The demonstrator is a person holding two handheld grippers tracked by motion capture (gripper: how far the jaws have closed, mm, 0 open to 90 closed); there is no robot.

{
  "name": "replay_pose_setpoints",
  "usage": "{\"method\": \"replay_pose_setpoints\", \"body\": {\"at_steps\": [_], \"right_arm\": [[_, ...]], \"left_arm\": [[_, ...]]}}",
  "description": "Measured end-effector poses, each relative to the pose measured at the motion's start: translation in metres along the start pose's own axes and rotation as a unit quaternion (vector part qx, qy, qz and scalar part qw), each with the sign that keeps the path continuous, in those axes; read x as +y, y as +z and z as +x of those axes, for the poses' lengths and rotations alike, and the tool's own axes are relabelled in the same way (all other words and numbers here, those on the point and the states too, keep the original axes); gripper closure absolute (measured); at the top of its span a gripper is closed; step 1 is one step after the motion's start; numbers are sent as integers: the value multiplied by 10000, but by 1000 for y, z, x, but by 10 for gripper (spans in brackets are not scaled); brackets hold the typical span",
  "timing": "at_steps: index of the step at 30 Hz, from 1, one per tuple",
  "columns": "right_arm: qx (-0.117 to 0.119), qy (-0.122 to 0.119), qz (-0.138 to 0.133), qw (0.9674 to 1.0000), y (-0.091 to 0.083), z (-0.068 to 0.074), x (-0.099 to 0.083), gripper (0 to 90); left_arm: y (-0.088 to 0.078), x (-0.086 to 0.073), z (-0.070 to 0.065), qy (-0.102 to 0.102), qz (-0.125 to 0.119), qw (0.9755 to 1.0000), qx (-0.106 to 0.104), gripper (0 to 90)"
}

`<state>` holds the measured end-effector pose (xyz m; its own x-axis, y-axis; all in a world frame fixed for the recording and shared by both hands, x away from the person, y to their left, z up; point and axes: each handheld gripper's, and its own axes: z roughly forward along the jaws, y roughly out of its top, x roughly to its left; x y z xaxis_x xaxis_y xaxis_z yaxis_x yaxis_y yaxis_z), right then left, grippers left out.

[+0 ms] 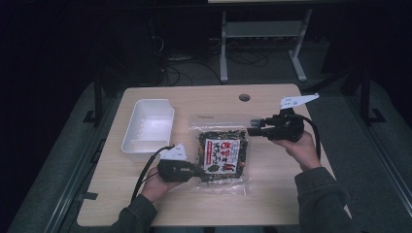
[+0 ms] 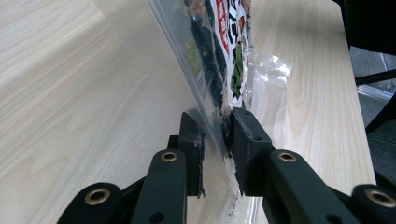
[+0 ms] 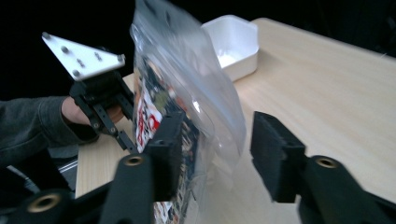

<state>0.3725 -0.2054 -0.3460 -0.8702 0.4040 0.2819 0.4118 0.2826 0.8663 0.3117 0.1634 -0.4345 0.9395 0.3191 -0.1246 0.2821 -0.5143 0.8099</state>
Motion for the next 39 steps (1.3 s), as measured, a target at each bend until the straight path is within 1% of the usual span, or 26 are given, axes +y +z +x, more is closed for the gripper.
{"method": "replay_pose_setpoints", "body": {"at_steps": [2, 4, 5, 6, 8, 11, 12, 13, 14, 16, 18, 21, 22, 23, 24, 25, 26, 28, 29, 30, 31, 32, 34, 35, 36, 39], "right_arm": [[32, 49, 18, 10000, 8, 1, -6, 476], [-80, 72, -17, 9999, 17, 3, -13, 430], [-80, 72, -17, 9999, 17, 3, -13, 430], [9, 111, -68, 9999, 21, 6, -17, 378], [92, 127, -119, 9998, 24, 8, -21, 342], [107, 78, -141, 9998, 29, 13, -27, 294], [54, 76, -132, 9999, 31, 14, -29, 254], [31, 97, -98, 9999, 33, 15, -30, 258], [78, 108, -97, 9999, 34, 15, -32, 280], [19, 100, -167, 9998, 35, 15, -36, 282], [107, 104, -235, 9996, 36, 15, -39, 343], [161, 57, -222, 9996, 38, 16, -41, 382], [181, -15, -180, 9997, 40, 18, -40, 420], [168, -114, -136, 9997, 41, 20, -40, 485], [170, -270, -68, 9995, 43, 24, -39, 524], [170, -324, -41, 9993, 44, 25, -38, 562], [224, -347, -38, 9991, 44, 26, -39, 578], [358, -312, -6, 9989, 45, 26, -39, 628], [358, -312, -6, 9989, 45, 26, -39, 628], [513, -272, 11, 9983, 45, 26, -39, 682], [513, -272, 11, 9983, 45, 26, -39, 682], [615, -237, 12, 9978, 45, 26, -40, 700], [692, -269, 5, 9972, 45, 28, -39, 717], [692, -269, 5, 9972, 45, 28, -39, 717], [787, -238, 17, 9966, 44, 30, -39, 723], [800, -244, 33, 9965, 44, 31, -39, 724]], "left_arm": [[-1, 0, -1, 37, 2, 10000, 11, 749], [-2, -1, -1, 63, 5, 10000, 26, 749], [-2, -1, -1, 63, 5, 10000, 26, 749], [-3, -1, -1, 77, 14, 10000, 20, 749], [-3, -2, -2, 91, 9, 10000, 29, 749], [-3, -2, -3, 107, 10, 9999, 30, 749], [-3, -2, -3, 95, 5, 10000, 25, 750], [-3, -2, -3, 95, 5, 10000, 25, 749], [-3, -2, -3, 97, 9, 9999, 25, 749], [-3, -2, -3, 98, 3, 9999, 25, 749], [-3, -2, -2, 81, 1, 10000, 17, 749], [-3, -3, -1, 56, -15, 10000, -3, 748], [-3, -3, -1, 51, -12, 10000, -17, 748], [-3, -3, 0, 54, -2, 10000, -12, 748], [-3, -5, 1, 30, -33, 10000, 29, 745], [-3, -5, 1, 30, -33, 10000, 29, 744], [-3, -6, 3, -29, -55, 10000, 23, 738], [-4, -7, 4, -46, -67, 10000, 21, 724], [-4, -7, 4, -46, -67, 10000, 21, 720], [-4, -7, 5, -63, -71, 10000, 27, 714], [-4, -7, 5, -63, -71, 10000, 27, 710], [-5, -7, 5, -60, -69, 9999, 46, 704], [-5, -8, 5, -52, -53, 9999, 69, 689], [-5, -8, 5, -52, -53, 9999, 69, 687], [-5, -8, 6, -60, -45, 10000, 56, 688], [-6, -8, 5, 9, -47, 10000, 3, 708]]}}
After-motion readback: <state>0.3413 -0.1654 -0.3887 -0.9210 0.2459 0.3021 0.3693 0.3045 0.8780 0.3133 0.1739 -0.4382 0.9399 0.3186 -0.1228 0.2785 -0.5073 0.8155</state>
